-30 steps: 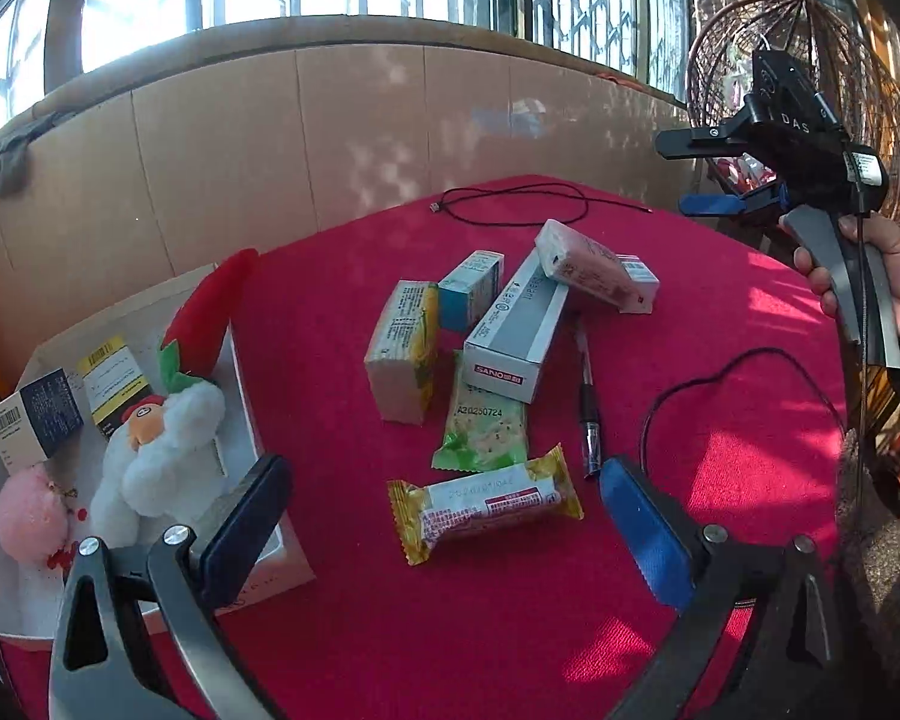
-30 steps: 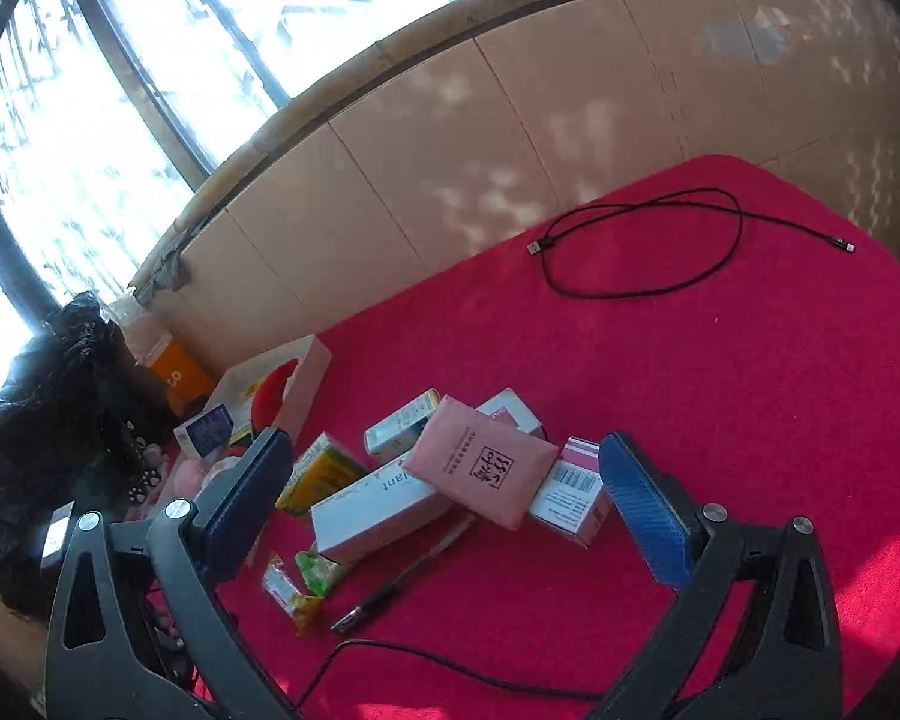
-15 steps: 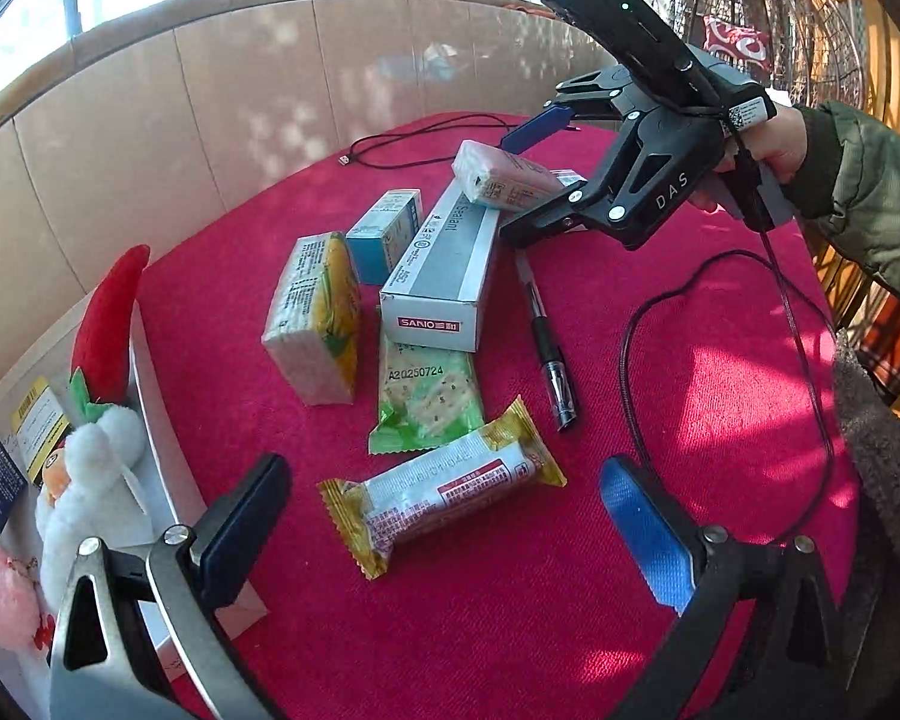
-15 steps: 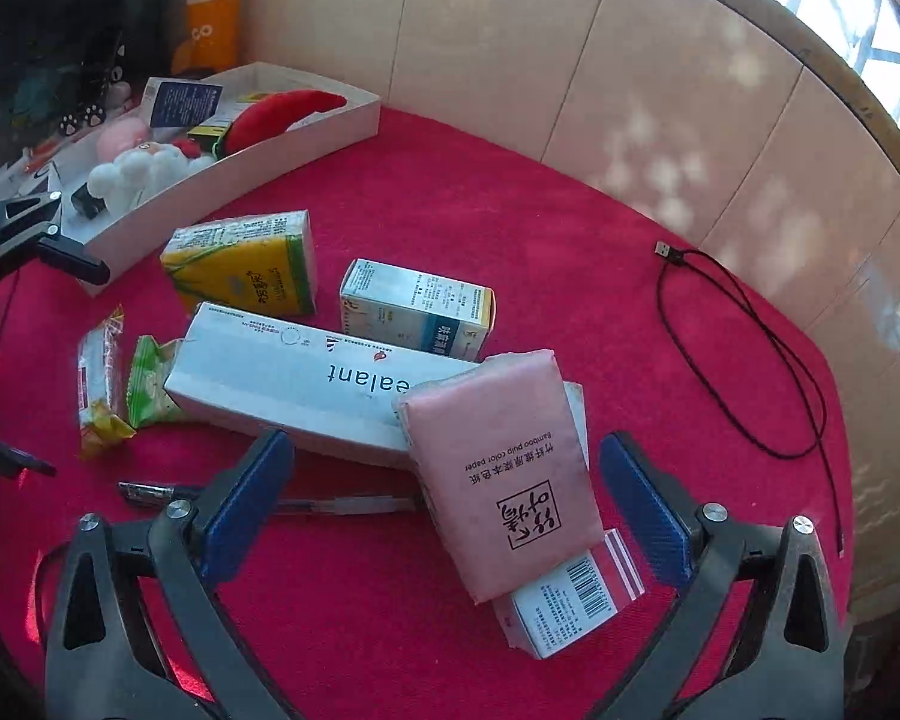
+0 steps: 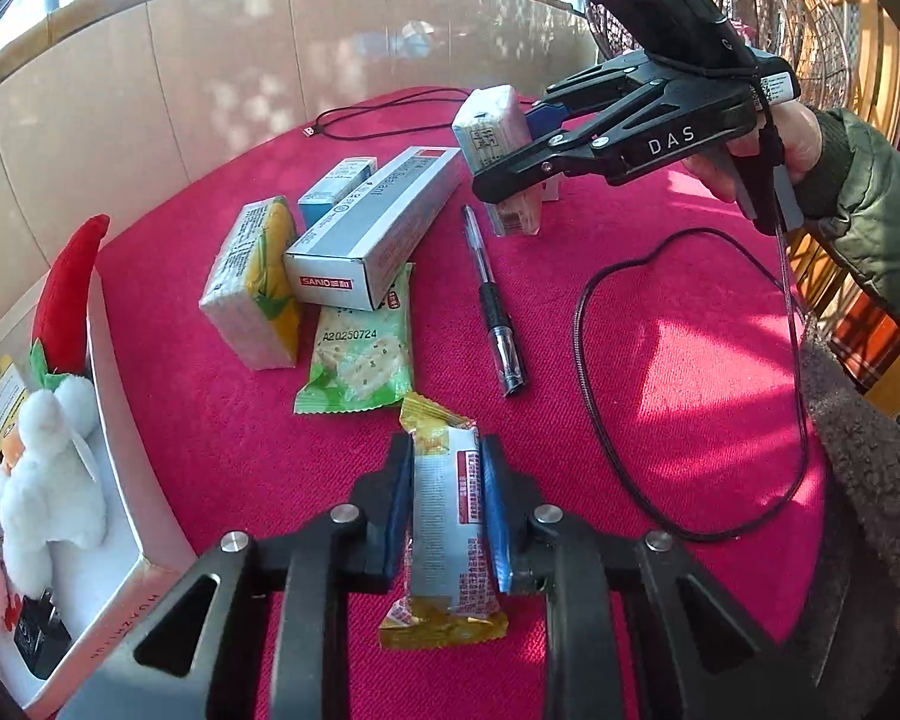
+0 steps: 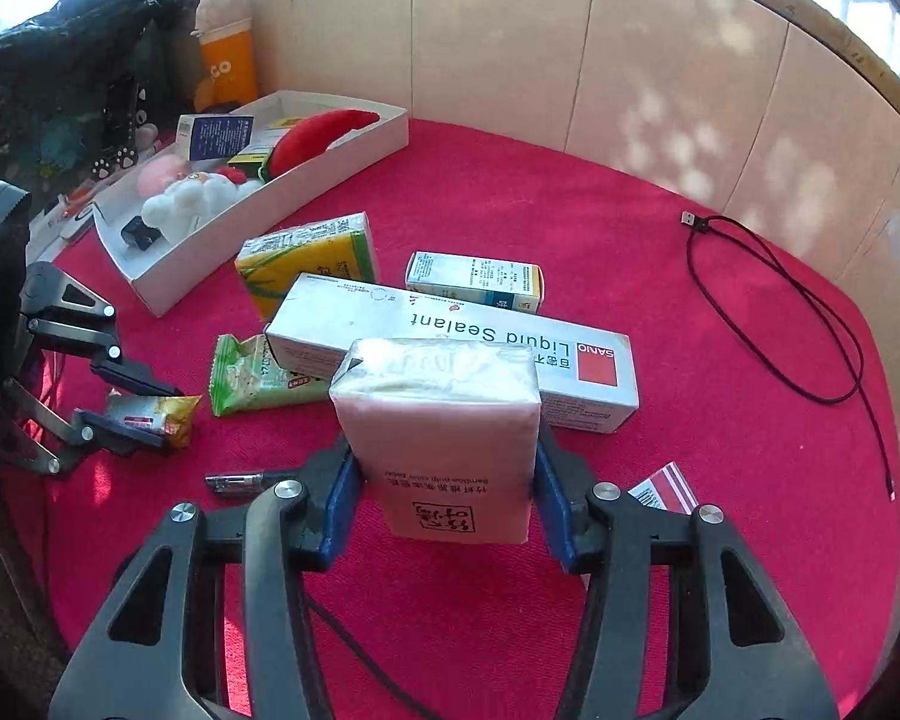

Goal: Organize objects
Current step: 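Carry the snack bar and pink box into the white tray and open both grippers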

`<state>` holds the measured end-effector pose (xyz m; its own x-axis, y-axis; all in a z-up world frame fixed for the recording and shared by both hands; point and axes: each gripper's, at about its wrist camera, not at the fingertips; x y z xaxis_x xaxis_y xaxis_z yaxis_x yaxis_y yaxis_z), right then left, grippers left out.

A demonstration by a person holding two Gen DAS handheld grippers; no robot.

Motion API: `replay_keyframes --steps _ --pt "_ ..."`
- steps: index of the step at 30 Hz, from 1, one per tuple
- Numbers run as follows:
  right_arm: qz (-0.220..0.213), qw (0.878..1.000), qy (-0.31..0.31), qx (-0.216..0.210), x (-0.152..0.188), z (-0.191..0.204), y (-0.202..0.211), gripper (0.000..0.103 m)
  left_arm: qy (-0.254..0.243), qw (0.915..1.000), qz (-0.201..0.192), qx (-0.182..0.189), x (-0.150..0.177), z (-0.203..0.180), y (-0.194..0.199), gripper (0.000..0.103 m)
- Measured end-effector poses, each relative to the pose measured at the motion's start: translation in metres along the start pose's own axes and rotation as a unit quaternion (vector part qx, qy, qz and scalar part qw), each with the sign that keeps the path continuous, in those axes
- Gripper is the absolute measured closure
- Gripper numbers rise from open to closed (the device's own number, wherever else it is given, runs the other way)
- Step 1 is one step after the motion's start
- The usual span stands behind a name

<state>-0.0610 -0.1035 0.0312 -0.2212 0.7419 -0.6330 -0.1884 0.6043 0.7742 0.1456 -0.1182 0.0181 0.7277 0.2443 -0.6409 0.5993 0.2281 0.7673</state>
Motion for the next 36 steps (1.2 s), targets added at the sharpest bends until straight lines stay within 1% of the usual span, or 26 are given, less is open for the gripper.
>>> replay_keyframes --steps 7,11,14,17,20,22,24,26,29,36 --pt "-0.057 0.996 -0.070 -0.029 0.012 0.007 0.032 0.053 0.029 0.9994 -0.016 0.001 0.005 -0.005 0.006 0.083" --pt "-0.077 0.993 -0.082 -0.039 0.013 0.014 0.045 0.053 0.044 0.9981 -0.044 0.005 0.001 -0.006 0.021 0.083" --pt "-0.084 0.992 -0.080 -0.049 0.010 0.021 0.051 0.053 0.048 0.9967 -0.066 -0.002 -0.001 -0.010 0.034 0.083" --pt "-0.086 0.992 -0.077 -0.055 0.008 0.029 0.052 0.053 0.062 0.9946 -0.078 -0.029 -0.002 -0.009 0.041 0.083" --pt "-0.092 0.989 -0.095 -0.060 0.010 0.034 0.052 0.053 0.093 0.9885 -0.086 -0.083 0.000 -0.003 0.048 0.083" --pt "-0.098 0.987 -0.111 -0.056 0.013 0.040 0.053 0.053 0.125 0.9804 -0.098 -0.117 -0.005 0.009 0.051 0.082" --pt "-0.105 0.987 -0.112 -0.045 0.014 0.050 0.056 0.053 0.150 0.9702 -0.111 -0.155 -0.003 0.018 0.059 0.082" --pt "-0.114 0.987 -0.107 -0.034 0.012 0.060 0.060 0.053 0.166 0.9617 -0.123 -0.180 -0.001 0.026 0.066 0.082" --pt "-0.123 0.987 -0.097 -0.034 0.006 0.070 0.064 0.053 0.180 0.9558 -0.134 -0.191 0.004 0.033 0.074 0.082" --pt "-0.122 0.988 -0.088 -0.033 0.000 0.078 0.065 0.053 0.183 0.9537 -0.141 -0.193 0.008 0.034 0.077 0.082"
Point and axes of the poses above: each gripper's, at about its wrist camera, not at the fingertips, and y roughly against the way its jaws point, z to its left, x to its underside, and after that the axes turned 1 degree about -x, right-handed
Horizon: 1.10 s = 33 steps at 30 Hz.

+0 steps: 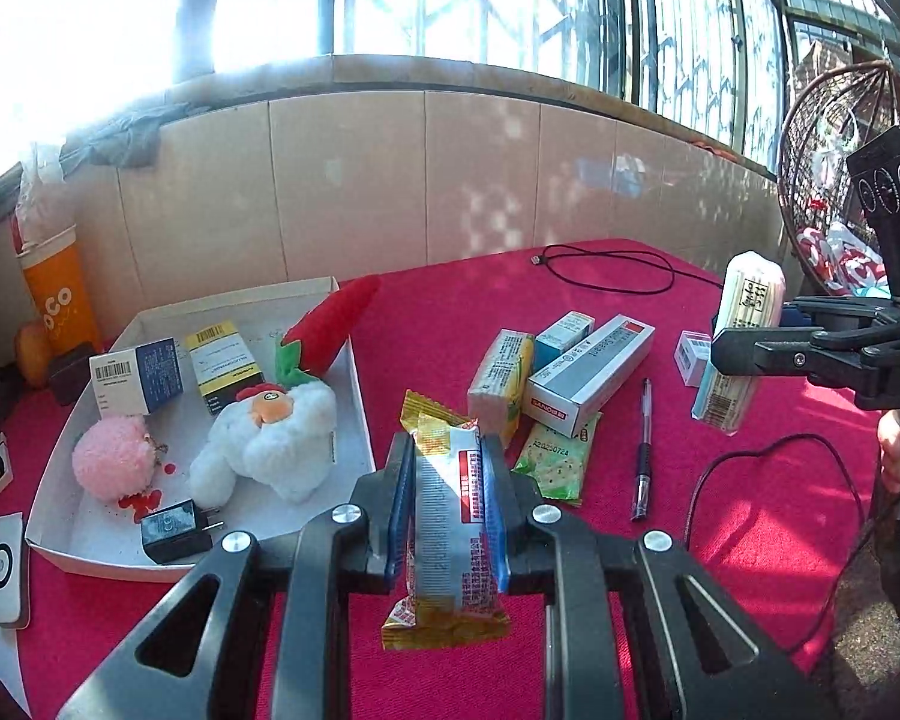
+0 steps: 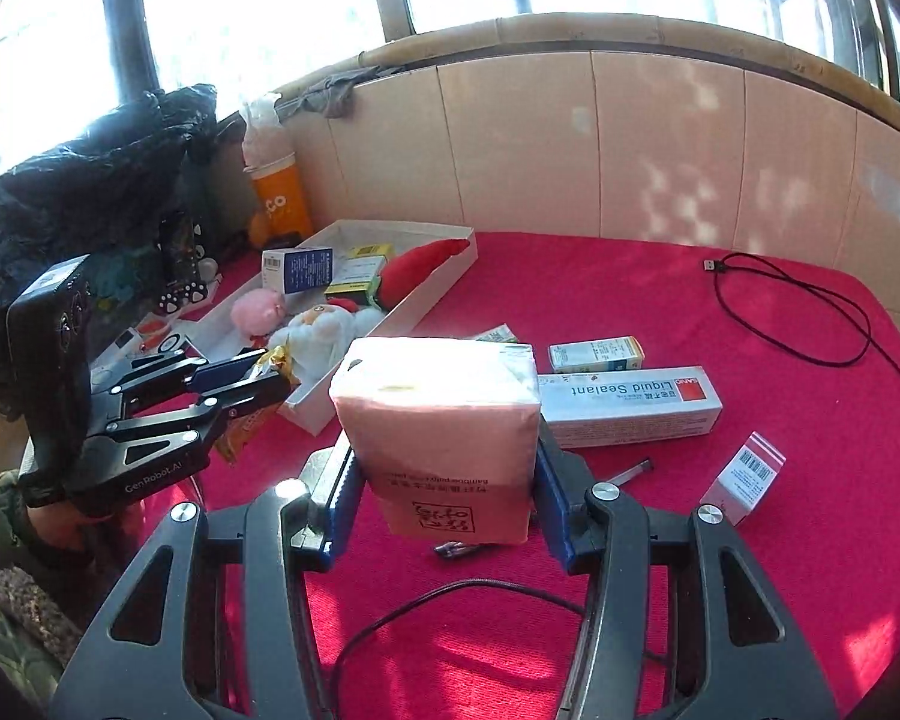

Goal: Organize objects
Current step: 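Carry the snack bar and pink box into the white tray and open both grippers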

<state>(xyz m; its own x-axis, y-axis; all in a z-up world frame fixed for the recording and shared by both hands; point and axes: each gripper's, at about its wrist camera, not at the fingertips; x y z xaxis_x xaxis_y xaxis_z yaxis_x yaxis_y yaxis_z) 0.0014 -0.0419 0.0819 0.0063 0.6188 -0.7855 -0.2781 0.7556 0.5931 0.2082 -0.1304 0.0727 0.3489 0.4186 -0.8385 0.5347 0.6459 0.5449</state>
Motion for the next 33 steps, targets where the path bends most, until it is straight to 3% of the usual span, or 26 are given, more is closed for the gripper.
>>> replay_keyframes --steps 15,33 --pt "0.001 1.000 0.021 -0.009 -0.032 0.023 -0.013 0.053 0.036 0.9986 -0.027 -0.027 -0.002 0.027 0.014 0.082" --pt "0.041 0.997 0.045 -0.051 -0.082 0.071 -0.064 0.053 0.101 0.9886 -0.061 -0.093 -0.011 0.106 0.030 0.082"
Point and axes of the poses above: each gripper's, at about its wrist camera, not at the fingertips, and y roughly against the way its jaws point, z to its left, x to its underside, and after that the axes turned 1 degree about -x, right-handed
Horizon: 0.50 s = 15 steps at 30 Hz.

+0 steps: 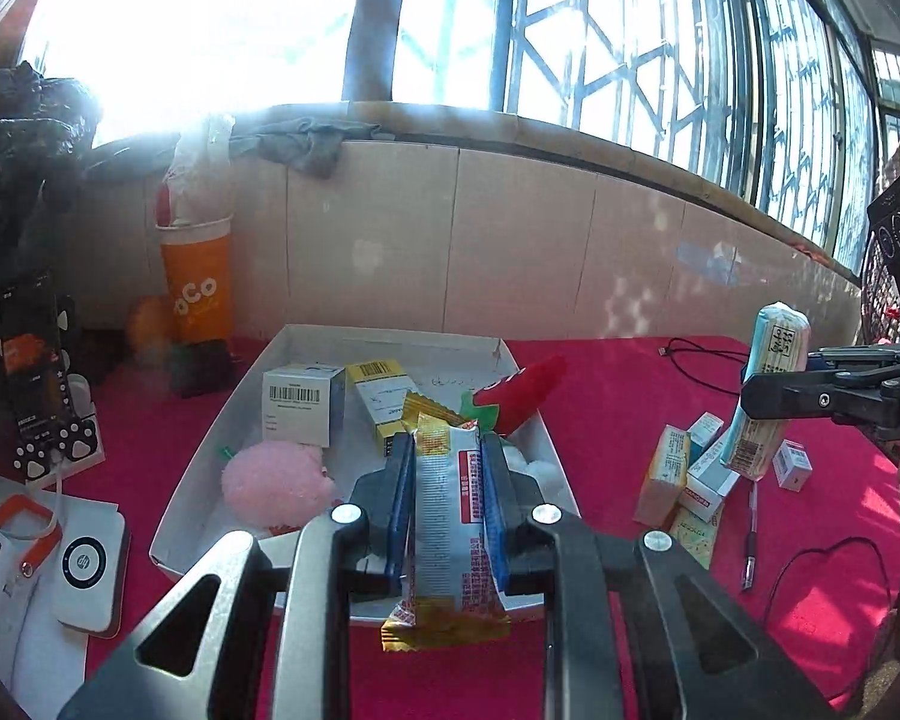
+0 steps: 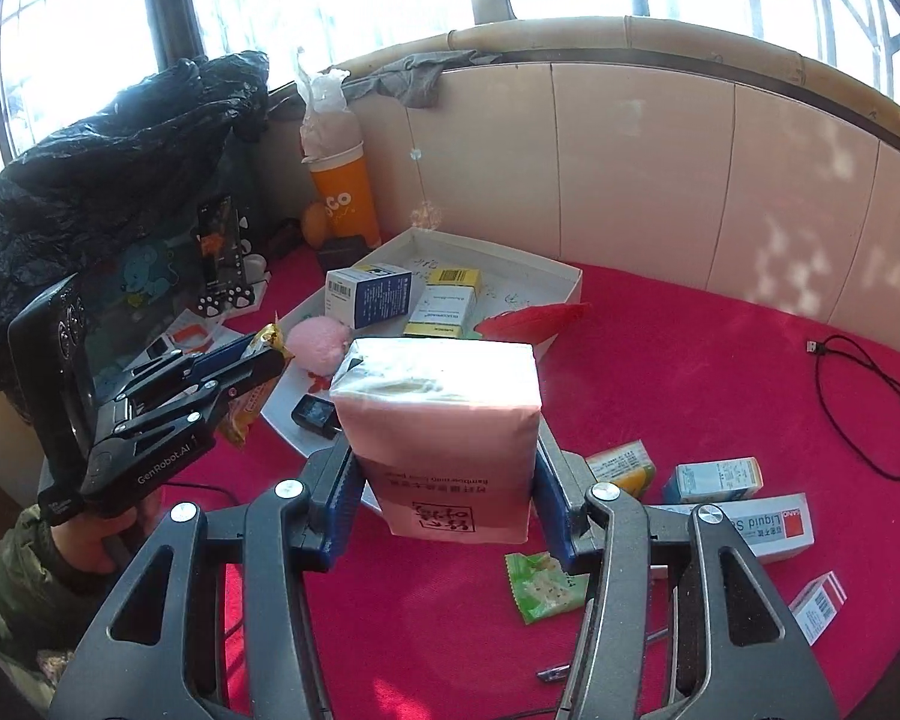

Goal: Organize objects
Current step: 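Carry the snack bar and pink box into the white tray and open both grippers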

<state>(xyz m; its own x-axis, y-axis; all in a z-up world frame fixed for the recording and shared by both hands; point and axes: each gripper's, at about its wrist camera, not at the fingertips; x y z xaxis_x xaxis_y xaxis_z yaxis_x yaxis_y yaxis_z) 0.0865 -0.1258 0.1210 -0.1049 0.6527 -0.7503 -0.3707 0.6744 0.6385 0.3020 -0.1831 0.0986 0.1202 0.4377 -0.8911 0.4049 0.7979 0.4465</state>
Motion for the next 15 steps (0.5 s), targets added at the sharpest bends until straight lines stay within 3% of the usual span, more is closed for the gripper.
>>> replay_keyframes --steps 8,15 --pt "0.028 0.999 -0.027 -0.025 -0.040 0.013 -0.048 0.053 0.060 0.9980 0.015 -0.012 -0.023 0.055 -0.035 0.082" --pt "0.074 0.996 -0.057 -0.015 -0.058 0.017 -0.108 0.053 0.070 0.9964 0.046 -0.015 -0.016 0.068 -0.059 0.082"
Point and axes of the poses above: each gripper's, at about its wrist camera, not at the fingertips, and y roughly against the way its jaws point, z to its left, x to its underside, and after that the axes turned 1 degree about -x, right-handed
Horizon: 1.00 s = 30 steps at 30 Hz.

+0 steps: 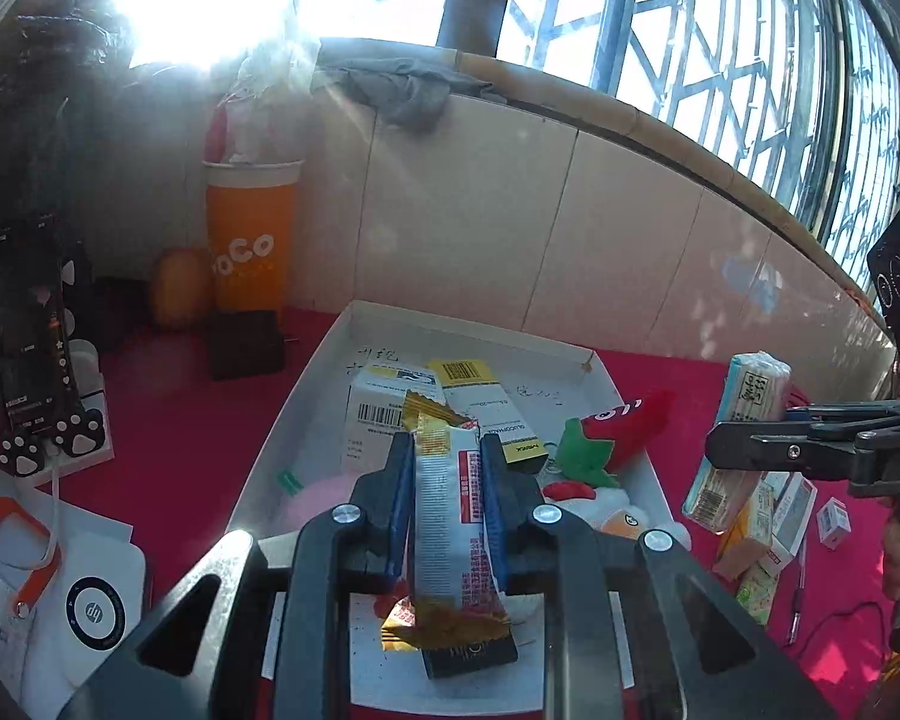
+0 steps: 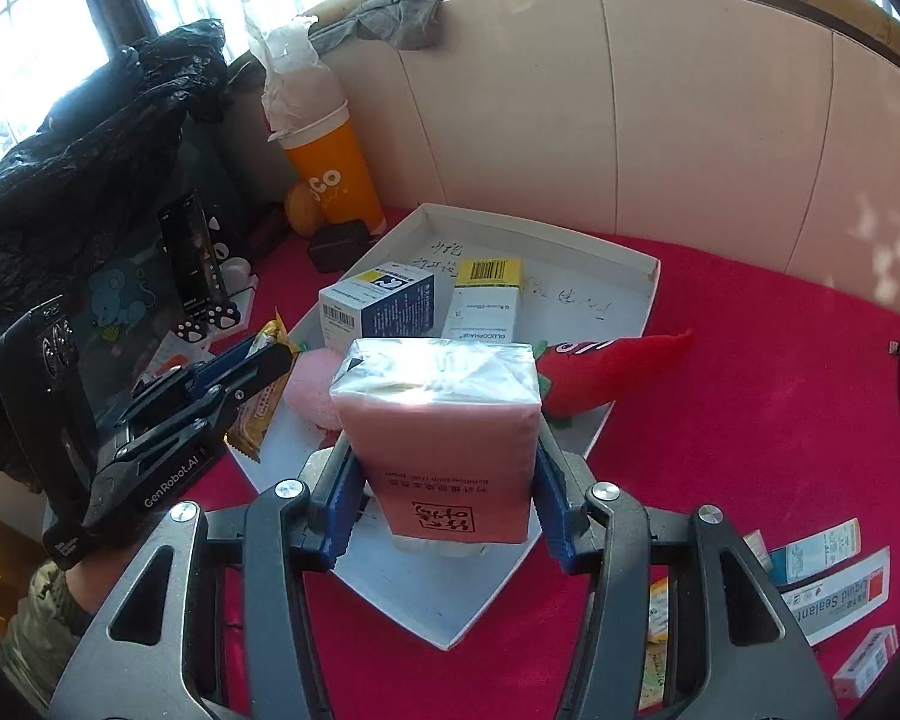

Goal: Organize objects
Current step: 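Carry the snack bar and pink box into the white tray and open both grippers, then move both grippers back over the boxes left on the table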

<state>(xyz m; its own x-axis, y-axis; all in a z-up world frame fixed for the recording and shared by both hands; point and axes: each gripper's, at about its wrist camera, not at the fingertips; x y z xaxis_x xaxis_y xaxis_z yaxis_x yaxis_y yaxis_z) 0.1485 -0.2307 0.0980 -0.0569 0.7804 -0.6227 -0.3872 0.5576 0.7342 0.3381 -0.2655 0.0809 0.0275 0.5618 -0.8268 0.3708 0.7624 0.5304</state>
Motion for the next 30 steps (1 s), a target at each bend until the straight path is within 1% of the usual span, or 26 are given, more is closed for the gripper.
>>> replay_keyframes --steps 2,6,7,8,9,11,12,13,16,19,22,28,30 --pt "0.003 1.000 -0.010 0.000 -0.007 0.000 -0.012 0.053 0.002 1.0000 0.005 0.003 0.000 -0.001 -0.005 0.082" --pt "-0.007 1.000 -0.022 0.014 -0.021 0.003 -0.031 0.052 0.004 0.9999 0.011 0.005 0.000 -0.004 -0.014 0.081" --pt "-0.012 0.999 -0.027 0.017 -0.023 0.003 -0.033 0.050 0.003 0.9999 0.014 0.003 0.000 -0.005 -0.017 0.081" --pt "-0.018 0.999 -0.030 0.020 -0.026 0.003 -0.035 0.047 0.001 0.9999 0.016 0.000 0.000 -0.006 -0.019 0.081" --pt "-0.025 0.999 -0.032 0.022 -0.027 0.003 -0.036 0.030 0.000 0.9998 0.019 -0.005 -0.001 -0.006 -0.022 0.078" --pt "-0.041 0.998 -0.037 0.026 -0.026 0.003 -0.034 0.008 0.001 0.9995 0.020 -0.025 -0.001 -0.005 -0.025 0.055" --pt "-0.047 0.998 -0.039 0.025 -0.026 0.002 -0.032 0.003 0.002 0.9991 0.017 -0.039 -0.001 -0.005 -0.025 0.019" --pt "-0.051 0.998 -0.040 0.025 -0.025 0.001 -0.030 0.000 0.004 0.9986 0.010 -0.051 -0.001 -0.003 -0.024 0.000" --pt "-0.077 0.995 -0.045 0.037 -0.022 -0.003 -0.017 0.000 -0.001 0.9951 -0.001 -0.099 0.000 -0.002 -0.020 0.000" --pt "-0.110 0.992 -0.047 0.044 -0.015 -0.004 0.006 0.000 -0.001 0.9937 -0.010 -0.112 0.001 -0.002 -0.013 0.000" --pt "-0.144 0.988 -0.040 0.028 0.000 0.000 0.037 0.001 -0.002 0.9933 -0.019 -0.114 0.001 -0.005 -0.005 0.000" --pt "-0.196 0.980 -0.028 0.007 0.039 0.001 0.099 0.001 -0.009 0.9946 -0.030 -0.099 0.001 -0.019 0.008 0.000" --pt "-0.215 0.976 -0.021 0.016 0.054 -0.003 0.122 0.001 -0.015 0.9950 -0.036 -0.092 0.001 -0.026 0.013 0.000"
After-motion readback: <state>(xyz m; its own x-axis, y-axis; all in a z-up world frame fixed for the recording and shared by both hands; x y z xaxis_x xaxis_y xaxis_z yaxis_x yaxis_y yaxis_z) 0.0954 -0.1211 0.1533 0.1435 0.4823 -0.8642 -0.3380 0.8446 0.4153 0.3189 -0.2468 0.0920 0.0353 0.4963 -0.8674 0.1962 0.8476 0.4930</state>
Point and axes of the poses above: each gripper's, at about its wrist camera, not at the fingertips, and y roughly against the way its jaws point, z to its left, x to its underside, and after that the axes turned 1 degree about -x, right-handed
